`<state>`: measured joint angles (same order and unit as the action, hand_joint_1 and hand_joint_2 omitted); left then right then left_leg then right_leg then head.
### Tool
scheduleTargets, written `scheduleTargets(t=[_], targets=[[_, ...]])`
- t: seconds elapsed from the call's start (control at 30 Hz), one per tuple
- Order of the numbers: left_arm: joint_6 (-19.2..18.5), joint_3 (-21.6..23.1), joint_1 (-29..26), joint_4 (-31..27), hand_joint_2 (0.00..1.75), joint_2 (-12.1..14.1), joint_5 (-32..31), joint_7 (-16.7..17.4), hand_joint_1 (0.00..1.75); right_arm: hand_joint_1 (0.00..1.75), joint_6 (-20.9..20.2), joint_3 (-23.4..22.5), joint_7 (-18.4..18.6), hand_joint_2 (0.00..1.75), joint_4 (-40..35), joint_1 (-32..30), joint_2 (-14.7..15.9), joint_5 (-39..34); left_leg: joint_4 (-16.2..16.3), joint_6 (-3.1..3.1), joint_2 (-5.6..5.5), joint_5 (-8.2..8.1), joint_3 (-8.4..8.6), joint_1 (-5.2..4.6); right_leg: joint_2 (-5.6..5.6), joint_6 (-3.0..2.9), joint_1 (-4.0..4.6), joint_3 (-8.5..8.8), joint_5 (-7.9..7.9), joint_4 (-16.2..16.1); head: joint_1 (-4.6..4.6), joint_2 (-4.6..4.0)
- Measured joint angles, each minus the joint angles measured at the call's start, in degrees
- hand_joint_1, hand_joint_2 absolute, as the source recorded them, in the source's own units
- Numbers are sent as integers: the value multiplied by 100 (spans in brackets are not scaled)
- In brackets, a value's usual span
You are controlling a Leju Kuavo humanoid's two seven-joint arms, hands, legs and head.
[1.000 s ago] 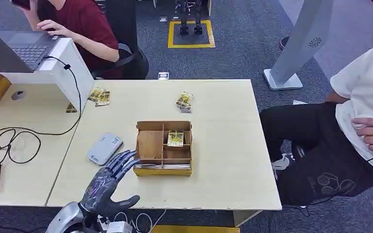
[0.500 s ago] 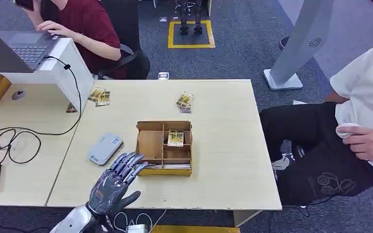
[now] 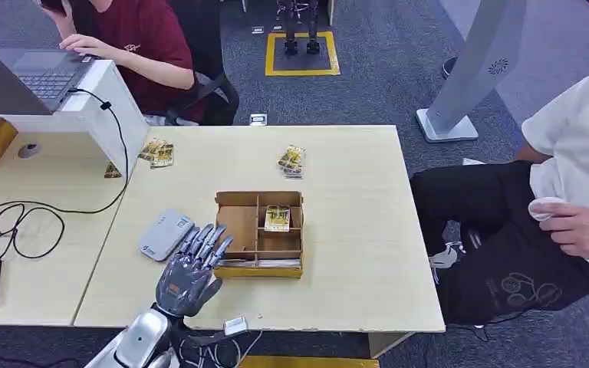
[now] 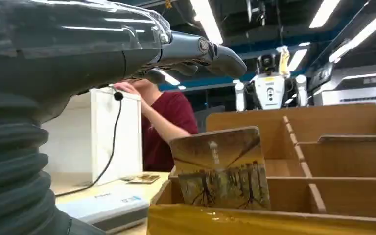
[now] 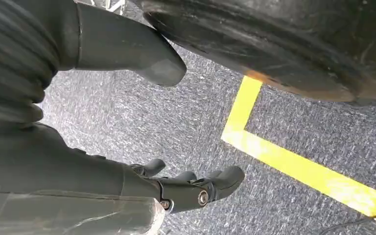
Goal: Pass the card to the sensor for recognition and then transmit it.
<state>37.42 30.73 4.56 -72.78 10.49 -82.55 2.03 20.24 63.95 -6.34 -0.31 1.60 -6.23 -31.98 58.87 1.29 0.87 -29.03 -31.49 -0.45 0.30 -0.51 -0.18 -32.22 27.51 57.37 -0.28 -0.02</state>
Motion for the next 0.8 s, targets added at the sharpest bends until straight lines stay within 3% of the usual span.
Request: scheduleTargets(t=[0.2,0.6,0.8], targets=[[-4,-50,80,229,175,-90,50,35,0,0,-26,50,15,175,9,0,0,-44,0,0,0,0,1,0,1,0,0,0,0,0,0,0],[-231,-50,54,68,175,-140,1147,-647,0,0,4,151,37,175,15,0,-2,-208,0,0,0,0,0,0,-1,0,0,0,0,0,0,0],[-284,-48,29,-147,175,-162,1257,-750,0,0,9,197,37,175,15,0,-2,-240,0,0,0,0,0,0,0,0,0,0,0,0,0,0]])
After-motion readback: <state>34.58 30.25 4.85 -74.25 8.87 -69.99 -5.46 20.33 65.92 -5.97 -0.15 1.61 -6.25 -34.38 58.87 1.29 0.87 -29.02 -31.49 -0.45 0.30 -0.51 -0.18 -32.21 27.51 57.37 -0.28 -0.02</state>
